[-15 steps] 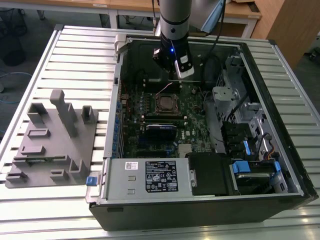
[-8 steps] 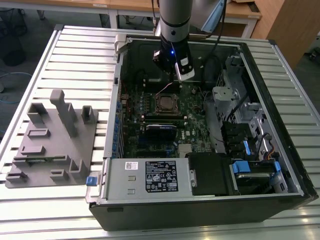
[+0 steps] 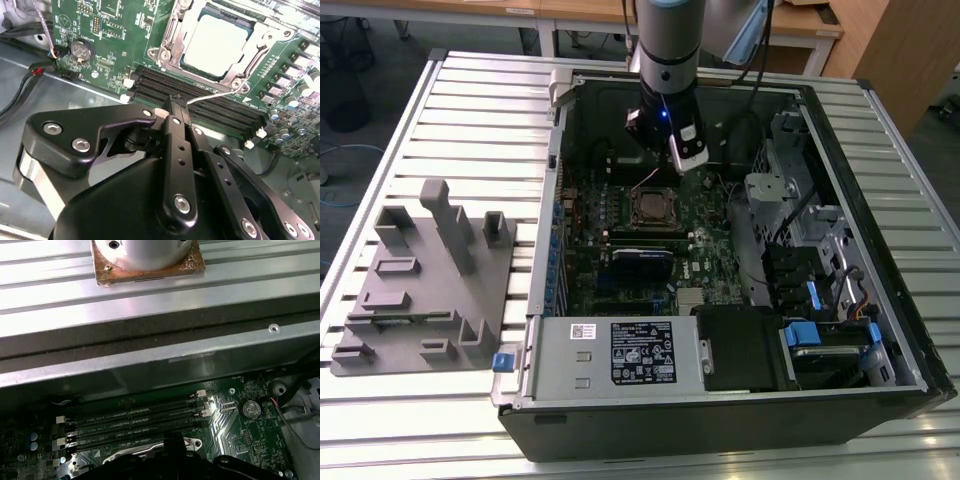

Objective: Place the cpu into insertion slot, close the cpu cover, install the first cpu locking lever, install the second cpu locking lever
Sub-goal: 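Install the first cpu locking lever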

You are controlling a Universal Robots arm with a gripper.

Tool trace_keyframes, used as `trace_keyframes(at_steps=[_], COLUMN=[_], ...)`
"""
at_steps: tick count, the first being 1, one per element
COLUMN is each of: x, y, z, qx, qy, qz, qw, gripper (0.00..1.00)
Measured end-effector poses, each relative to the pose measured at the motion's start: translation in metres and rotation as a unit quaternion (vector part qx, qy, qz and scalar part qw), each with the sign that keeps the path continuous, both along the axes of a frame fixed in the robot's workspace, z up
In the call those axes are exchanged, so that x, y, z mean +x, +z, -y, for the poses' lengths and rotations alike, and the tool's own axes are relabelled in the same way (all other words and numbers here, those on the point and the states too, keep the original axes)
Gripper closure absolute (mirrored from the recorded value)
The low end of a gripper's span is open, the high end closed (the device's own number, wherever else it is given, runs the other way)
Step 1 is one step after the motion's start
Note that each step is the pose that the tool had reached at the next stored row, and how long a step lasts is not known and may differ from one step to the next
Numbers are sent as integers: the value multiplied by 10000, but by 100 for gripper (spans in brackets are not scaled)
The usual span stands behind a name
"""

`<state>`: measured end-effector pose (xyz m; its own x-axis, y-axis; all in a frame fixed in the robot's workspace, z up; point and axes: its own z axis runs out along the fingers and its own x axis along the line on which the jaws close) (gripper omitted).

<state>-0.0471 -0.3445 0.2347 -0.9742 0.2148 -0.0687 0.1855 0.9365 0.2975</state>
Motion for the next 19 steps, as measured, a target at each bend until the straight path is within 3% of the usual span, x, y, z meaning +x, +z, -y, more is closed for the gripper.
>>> trace_keyframes(at_steps=[11,19], x=[-8,-38], y=[-79,-113], z=[39,63], qx=[0,1], qy=[-1,0], qz=[8,35], qw=[10000,10000], gripper=[89,89])
